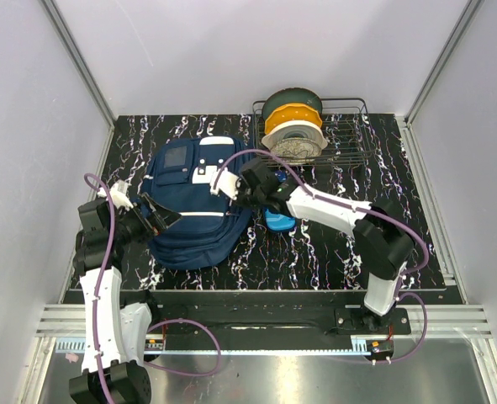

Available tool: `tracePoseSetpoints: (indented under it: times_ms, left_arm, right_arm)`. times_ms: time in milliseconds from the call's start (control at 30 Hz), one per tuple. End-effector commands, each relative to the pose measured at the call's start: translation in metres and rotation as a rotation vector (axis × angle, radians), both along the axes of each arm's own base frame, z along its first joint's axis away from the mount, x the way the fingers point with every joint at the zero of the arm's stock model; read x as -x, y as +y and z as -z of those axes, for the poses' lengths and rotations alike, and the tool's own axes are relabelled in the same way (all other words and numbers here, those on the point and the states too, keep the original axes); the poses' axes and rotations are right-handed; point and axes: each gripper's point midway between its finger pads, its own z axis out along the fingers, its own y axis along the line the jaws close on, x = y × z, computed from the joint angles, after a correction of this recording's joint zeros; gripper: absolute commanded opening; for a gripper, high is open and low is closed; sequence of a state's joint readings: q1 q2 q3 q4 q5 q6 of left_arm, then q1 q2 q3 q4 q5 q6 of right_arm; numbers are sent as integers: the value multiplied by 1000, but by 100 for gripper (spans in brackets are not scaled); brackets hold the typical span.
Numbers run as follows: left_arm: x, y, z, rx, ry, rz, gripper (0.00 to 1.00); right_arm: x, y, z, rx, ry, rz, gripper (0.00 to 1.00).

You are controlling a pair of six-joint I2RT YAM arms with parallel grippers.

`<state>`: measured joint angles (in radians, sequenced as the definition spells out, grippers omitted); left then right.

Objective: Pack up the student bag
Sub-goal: Unzip the student bag at the center of the board.

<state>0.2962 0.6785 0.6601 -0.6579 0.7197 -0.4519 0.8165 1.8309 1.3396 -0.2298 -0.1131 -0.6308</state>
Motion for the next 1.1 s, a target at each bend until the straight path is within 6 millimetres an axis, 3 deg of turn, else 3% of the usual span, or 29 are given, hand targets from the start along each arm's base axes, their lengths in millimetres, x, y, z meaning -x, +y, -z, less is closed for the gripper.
tracePoseSetpoints:
  times_ms: [0,100,300,467,567,733,1067]
  left_arm:
    - [-4,-1,-4,-11,-40,22,99]
    - [-4,-1,-4,-9,-41,24,99]
    - [-4,-1,-5,-14,-50,20,99]
    - [-5,0,-4,-13,-51,17,99]
    - [-6,-1,-4,-9,-52,22,99]
    - [-6,-1,-4,-9,-52,22,99]
    - [-6,0,-5,-17,-61,17,99]
  right_arm:
    - [13,4,-26,81,-155,-7,0]
    - [20,-1,-25,113,-172,-2,0]
    - [53,1,-24,107,-124,-59,0]
    - [87,16,-37,26,-35,-126,0]
    - [103,19,-35,17,29,-139,0]
    - [117,22,-28,-12,96,-94,0]
    - [112,24,-25,-146,90,42,0]
